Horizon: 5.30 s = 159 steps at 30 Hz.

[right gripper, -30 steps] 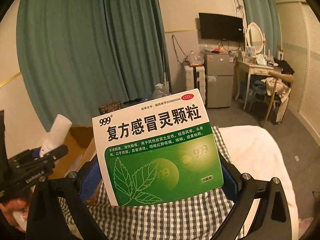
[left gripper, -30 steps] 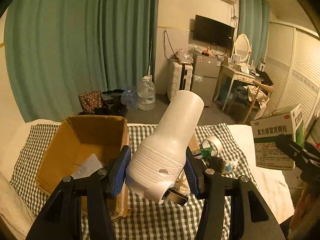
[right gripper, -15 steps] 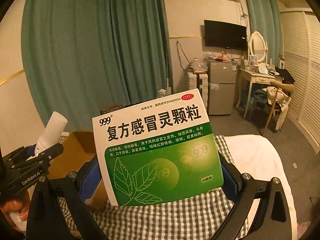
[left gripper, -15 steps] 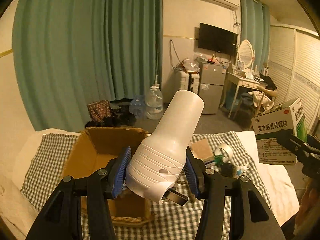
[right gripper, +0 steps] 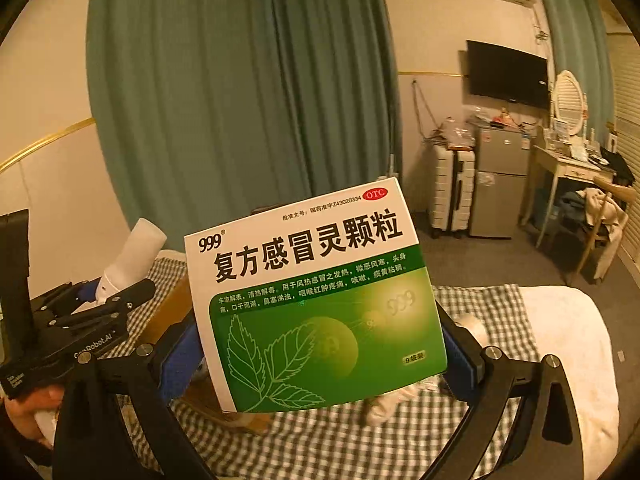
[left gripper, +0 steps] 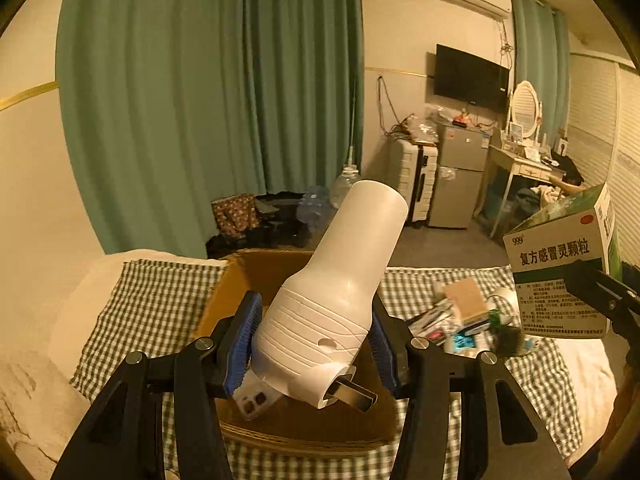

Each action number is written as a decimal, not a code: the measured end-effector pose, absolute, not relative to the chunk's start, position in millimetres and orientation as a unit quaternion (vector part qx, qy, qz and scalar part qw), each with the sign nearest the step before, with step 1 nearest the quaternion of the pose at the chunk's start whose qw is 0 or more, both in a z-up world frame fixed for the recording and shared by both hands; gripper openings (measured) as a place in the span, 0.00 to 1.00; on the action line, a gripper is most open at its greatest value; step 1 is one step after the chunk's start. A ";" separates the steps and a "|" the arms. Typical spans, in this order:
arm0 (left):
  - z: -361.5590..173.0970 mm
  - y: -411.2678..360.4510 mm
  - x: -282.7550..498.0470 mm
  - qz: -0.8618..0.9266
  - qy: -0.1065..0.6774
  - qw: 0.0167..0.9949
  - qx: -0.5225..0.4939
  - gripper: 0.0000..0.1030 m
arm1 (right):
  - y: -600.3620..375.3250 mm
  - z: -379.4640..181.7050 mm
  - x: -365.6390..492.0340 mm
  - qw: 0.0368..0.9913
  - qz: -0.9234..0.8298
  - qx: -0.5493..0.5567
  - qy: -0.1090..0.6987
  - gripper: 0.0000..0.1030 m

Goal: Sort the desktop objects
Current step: 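Carry both items over the cardboard box and release them inside, then move both tools back toward the remaining items on the bed, then grasp the white plush toy with the right tool while the left tool grasps the tissue pack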

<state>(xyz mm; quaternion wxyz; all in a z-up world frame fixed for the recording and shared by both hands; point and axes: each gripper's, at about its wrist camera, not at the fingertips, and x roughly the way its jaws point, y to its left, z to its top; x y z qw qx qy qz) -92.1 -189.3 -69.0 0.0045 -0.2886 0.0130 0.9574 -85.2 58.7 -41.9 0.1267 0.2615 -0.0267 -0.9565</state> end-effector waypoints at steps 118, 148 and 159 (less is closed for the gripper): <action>-153.1 27.7 -178.1 0.931 0.058 0.039 -0.360 1.00 | 288.5 -167.3 -125.2 -0.022 -0.921 0.388 -0.023 1.00; -295.7 9.5 -257.6 0.892 0.036 0.032 -0.450 1.00 | 304.1 -291.7 -197.6 -0.082 -0.879 0.465 -0.072 1.00; -314.2 14.6 -256.7 0.887 0.051 0.051 -0.457 1.00 | 296.1 -314.5 -205.0 -0.077 -0.866 0.489 -0.071 0.83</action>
